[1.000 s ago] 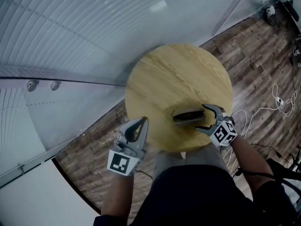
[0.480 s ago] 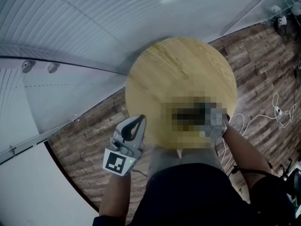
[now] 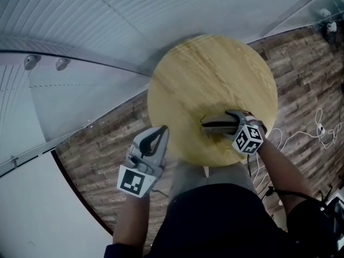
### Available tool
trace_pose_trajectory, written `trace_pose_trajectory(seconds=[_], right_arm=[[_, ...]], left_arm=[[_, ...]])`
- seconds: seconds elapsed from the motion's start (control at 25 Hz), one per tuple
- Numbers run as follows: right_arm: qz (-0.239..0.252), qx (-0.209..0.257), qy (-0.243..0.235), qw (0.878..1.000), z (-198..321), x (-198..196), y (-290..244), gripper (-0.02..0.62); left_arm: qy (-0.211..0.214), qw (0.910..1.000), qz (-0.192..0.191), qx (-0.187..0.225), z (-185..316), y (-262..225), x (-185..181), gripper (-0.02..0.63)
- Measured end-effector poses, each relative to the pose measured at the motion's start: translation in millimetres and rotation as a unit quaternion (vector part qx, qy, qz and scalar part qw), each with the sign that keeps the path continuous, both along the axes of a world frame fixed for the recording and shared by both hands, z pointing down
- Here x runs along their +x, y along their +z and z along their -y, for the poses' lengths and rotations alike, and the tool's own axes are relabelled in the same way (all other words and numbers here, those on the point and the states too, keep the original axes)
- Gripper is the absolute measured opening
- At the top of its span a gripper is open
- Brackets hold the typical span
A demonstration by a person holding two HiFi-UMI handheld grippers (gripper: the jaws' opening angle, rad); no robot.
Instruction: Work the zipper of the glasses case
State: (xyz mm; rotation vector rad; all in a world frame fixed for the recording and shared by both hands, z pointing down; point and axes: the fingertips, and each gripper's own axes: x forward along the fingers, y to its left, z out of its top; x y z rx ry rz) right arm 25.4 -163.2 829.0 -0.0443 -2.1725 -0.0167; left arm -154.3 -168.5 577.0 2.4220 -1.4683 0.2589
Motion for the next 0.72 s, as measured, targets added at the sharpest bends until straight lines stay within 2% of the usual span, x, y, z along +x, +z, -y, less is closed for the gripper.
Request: trace_pose_trajectory(seconds=[0.16, 0.32, 0.56, 0.72], right_arm=[[-0.001, -0.04, 0.019, 0.999, -2, -7, -1, 0.314], [0.061, -0.073, 0.092, 0.991, 0, -10, -15, 0.308], [0.119, -0.071, 0.145, 0.98, 9, -11, -42, 0.305], [0.165, -0.075, 0.18, 0.967, 20, -10, -73, 0.304]], left_arm=[[0.003, 1.0, -0.005, -0.003, 0, 0, 4, 0.007], [0.01, 0.9999, 0.001, -0.008, 0, 0, 7, 0.008], [0.008, 0.9997, 0.011, -0.02, 4, 8, 4, 0.008], [0.015, 0.9996, 0.008, -0.024, 4, 6, 12, 0.008]])
